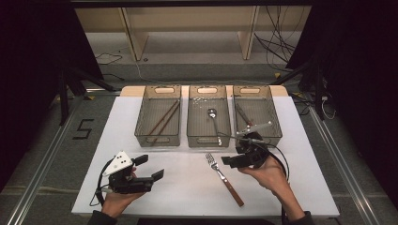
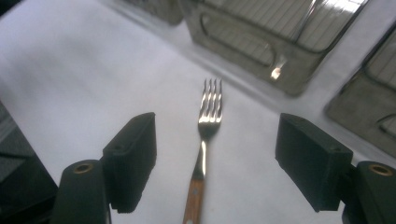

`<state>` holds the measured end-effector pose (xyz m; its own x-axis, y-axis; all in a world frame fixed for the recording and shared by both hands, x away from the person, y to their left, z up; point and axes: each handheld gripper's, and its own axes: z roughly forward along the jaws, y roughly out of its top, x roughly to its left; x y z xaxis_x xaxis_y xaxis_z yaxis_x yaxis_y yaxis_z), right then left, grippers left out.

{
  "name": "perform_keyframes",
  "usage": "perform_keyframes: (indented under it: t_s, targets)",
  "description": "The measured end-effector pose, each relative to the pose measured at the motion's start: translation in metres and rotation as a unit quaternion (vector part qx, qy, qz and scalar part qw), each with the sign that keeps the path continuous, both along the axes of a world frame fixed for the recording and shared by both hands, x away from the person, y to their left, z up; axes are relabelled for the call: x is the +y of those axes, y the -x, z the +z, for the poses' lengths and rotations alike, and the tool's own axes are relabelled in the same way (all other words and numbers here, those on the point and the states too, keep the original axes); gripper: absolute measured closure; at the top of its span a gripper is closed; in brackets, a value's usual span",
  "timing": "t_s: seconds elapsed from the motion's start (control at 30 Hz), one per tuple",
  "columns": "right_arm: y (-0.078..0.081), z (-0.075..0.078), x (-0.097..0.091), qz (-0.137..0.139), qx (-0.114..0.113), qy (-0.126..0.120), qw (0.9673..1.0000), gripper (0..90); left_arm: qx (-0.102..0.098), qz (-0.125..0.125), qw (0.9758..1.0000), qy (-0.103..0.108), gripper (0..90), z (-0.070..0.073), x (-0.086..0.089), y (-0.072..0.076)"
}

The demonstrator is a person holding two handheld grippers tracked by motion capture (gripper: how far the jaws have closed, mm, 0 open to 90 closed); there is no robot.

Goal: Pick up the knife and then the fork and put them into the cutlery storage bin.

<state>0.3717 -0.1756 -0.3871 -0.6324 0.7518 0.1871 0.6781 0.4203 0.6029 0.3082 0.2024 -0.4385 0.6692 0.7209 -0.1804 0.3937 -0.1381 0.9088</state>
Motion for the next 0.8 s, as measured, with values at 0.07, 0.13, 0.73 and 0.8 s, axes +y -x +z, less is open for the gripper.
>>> perform_keyframes:
  t_s: [0.07,0.13,0.73,0.8]
  targets:
    - [0.004,-0.005,0.004,0.006,0.005,0.013,0.9999,31.3,0.000,0.000,1.0000,0.001,15.4,0.000,0.000,0.000]
    - [0.007,-0.010,0.007,0.014,0.016,0.026,0.9994,31.9,0.000,0.000,1.0000,0.001,15.4,0.000,0.000,0.000]
    - [0.026,-0.054,0.024,0.058,0.087,0.110,0.9884,42.3,0.001,0.000,1.0000,0.002,15.4,0.000,-0.001,0.001]
    - [0.026,-0.056,0.024,0.061,0.091,0.114,0.9874,45.0,0.001,0.001,1.0000,0.002,15.4,0.000,-0.001,0.001]
